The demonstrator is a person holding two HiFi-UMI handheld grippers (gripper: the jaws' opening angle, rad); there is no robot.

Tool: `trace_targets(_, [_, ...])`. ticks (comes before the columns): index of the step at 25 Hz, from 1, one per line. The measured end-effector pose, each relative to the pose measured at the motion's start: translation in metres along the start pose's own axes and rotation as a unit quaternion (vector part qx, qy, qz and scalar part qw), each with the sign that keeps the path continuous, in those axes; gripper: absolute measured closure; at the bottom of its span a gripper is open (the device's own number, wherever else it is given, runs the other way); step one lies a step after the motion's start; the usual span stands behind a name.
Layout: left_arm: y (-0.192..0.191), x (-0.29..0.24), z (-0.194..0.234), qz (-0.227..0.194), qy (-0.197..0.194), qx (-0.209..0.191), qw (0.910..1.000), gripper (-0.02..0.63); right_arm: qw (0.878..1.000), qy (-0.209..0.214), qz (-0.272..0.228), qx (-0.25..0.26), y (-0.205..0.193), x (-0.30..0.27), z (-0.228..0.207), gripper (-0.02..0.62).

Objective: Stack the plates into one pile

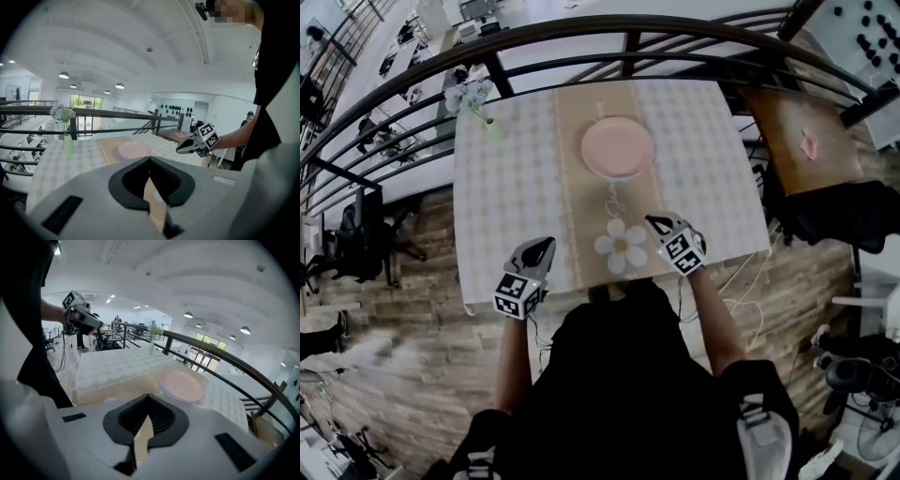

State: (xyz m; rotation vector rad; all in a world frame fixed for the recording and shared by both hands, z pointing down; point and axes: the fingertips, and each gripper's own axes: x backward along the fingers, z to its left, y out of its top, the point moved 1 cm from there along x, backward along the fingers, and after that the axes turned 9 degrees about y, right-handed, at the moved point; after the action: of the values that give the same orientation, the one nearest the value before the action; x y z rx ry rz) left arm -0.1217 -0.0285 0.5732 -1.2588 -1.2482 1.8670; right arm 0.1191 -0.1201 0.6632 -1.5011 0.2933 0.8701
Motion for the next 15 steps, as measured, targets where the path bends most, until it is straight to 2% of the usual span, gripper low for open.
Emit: trace_targets(15, [-0.006,-0.007,-0.017,0.004,-0.015,-0.009,0.9998,0.604,0.997,-0.004,-0.075,-0.022,0.015,0.037,0.013,0.599])
